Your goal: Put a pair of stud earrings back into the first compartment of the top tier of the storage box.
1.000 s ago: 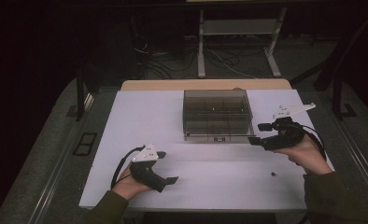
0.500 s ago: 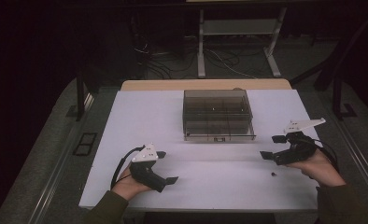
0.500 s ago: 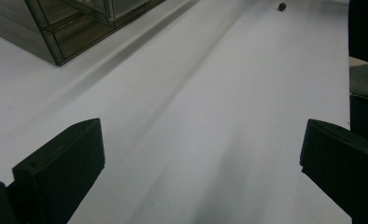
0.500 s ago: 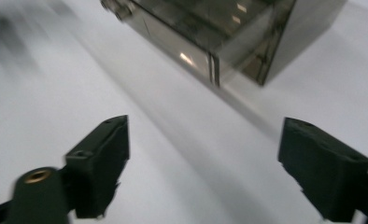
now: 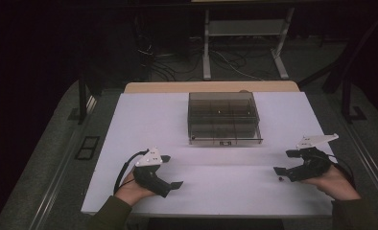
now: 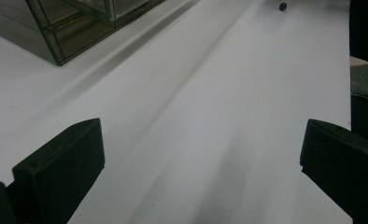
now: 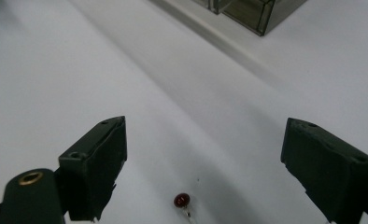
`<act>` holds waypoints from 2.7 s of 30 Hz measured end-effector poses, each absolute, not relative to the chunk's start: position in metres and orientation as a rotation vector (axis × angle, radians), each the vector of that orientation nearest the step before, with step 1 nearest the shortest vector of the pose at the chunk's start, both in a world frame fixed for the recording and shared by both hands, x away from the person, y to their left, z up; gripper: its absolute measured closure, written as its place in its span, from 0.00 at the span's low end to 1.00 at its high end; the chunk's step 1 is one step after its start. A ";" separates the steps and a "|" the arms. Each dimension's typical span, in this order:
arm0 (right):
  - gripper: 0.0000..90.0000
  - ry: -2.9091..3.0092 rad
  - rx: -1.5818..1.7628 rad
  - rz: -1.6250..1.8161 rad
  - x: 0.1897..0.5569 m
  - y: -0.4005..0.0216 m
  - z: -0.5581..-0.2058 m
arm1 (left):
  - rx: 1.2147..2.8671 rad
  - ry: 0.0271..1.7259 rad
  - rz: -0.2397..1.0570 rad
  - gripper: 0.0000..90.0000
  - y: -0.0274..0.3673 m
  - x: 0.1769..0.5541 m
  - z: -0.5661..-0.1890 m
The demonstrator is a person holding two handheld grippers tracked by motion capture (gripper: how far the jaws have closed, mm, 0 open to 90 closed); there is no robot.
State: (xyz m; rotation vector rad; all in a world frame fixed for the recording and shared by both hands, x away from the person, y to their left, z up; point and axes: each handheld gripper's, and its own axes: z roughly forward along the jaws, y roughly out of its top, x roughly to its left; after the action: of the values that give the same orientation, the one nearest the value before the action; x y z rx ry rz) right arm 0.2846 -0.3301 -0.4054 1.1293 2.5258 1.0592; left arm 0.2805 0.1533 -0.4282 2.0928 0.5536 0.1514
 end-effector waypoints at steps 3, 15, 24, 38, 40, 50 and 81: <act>0.16 2.531 1.127 1.060 0.281 -0.332 -0.409 | 2.094 0.555 0.148 0.00 0.153 0.281 -0.428; 0.43 2.546 1.129 1.049 0.268 -0.347 -0.418 | 2.096 0.556 0.148 0.00 0.153 0.281 -0.428; 0.65 2.595 1.134 1.035 0.268 -0.349 -0.426 | 2.099 0.555 0.147 0.00 0.152 0.281 -0.429; 0.79 2.657 1.075 0.988 0.271 -0.337 -0.437 | 2.098 0.557 0.144 0.00 0.152 0.280 -0.429; 0.80 2.660 1.068 0.982 0.271 -0.336 -0.438 | 2.099 0.555 0.145 0.00 0.152 0.281 -0.429; 0.85 2.671 1.032 0.940 0.270 -0.332 -0.440 | 2.102 0.552 0.147 0.00 0.152 0.280 -0.429; 0.87 2.560 0.929 1.194 0.309 -0.298 -0.364 | 2.089 0.557 0.137 0.00 0.150 0.281 -0.430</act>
State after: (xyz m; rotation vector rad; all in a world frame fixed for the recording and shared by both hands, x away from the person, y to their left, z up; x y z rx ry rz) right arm 0.3088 -0.2980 -0.3637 0.9289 2.5602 1.1944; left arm 0.2815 0.1500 -0.4297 2.0890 0.5570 0.1368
